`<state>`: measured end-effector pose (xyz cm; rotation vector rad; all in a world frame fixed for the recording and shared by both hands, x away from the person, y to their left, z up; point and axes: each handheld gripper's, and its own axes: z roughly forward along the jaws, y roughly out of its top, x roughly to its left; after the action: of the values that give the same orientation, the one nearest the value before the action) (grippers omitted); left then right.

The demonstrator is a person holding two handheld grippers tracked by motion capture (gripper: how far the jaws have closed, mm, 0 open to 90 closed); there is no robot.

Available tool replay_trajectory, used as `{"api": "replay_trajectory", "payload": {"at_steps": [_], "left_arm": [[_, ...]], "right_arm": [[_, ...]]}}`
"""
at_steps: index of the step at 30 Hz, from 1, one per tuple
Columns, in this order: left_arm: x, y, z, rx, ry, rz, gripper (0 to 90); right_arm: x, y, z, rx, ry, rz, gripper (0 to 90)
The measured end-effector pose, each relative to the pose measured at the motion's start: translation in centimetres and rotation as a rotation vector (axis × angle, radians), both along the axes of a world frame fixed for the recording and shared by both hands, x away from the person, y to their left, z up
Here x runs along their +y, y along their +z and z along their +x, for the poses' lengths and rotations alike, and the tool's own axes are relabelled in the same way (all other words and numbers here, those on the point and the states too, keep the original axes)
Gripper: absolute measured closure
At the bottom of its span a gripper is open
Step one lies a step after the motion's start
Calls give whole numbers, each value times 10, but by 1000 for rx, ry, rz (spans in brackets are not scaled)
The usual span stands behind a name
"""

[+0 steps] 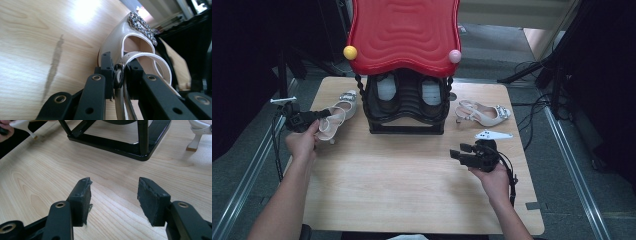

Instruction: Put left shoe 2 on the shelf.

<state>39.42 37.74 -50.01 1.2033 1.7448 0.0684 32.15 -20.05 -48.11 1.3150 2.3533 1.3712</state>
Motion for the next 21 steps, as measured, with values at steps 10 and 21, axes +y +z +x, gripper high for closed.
{"api": "replay_trajectory", "payload": {"at_steps": [10, 21], "left_arm": [[-1, 30, 9, -25, 3, 15, 805], [-9, 89, 23, -82, -2, 23, 804]], "right_arm": [[1, 0, 0, 0, 5, 0, 453], [1, 0, -1, -1, 6, 4, 451]]}}
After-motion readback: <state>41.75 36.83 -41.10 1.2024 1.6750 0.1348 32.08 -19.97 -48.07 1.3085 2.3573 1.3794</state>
